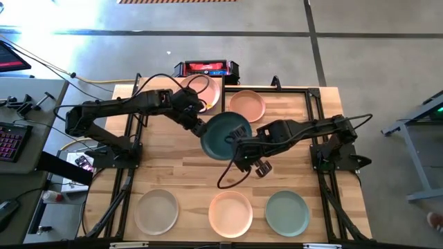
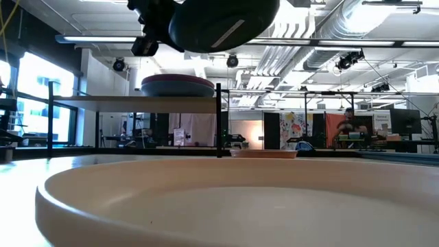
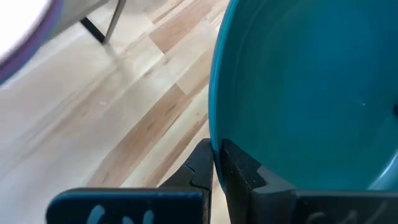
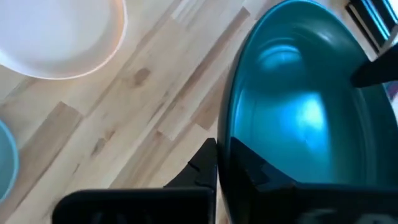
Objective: Place and stack plates onto a shelf
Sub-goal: Stack the dark green plate on top of the light pink plate on the shelf
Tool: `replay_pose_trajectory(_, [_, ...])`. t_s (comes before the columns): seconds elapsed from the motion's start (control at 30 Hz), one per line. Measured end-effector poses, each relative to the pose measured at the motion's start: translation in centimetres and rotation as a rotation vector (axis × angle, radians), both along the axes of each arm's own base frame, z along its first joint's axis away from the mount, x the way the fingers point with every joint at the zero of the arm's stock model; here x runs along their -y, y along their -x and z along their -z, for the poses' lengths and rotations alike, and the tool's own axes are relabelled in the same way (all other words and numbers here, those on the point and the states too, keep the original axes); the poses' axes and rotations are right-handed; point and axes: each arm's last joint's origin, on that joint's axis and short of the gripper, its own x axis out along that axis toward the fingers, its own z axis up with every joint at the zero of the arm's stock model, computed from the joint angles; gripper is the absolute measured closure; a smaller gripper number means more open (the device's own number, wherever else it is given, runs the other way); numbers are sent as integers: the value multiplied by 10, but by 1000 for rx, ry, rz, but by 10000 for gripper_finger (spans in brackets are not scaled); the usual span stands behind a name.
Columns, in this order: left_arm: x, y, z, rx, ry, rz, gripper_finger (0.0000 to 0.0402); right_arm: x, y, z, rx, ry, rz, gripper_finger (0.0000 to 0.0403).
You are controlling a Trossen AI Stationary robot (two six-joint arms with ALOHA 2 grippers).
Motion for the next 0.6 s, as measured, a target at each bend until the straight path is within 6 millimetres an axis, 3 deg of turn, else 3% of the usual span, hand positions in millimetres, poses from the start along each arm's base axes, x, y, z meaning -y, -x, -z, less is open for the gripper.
replay_pose_trajectory(0.37, [-2, 7, -8, 17, -77, -11, 397, 2, 0, 0, 10, -8, 83, 313])
replay_pose_trajectory(0.6, [-13, 19, -28, 28, -136, -43, 398, 4, 1, 0, 14, 49, 107, 304])
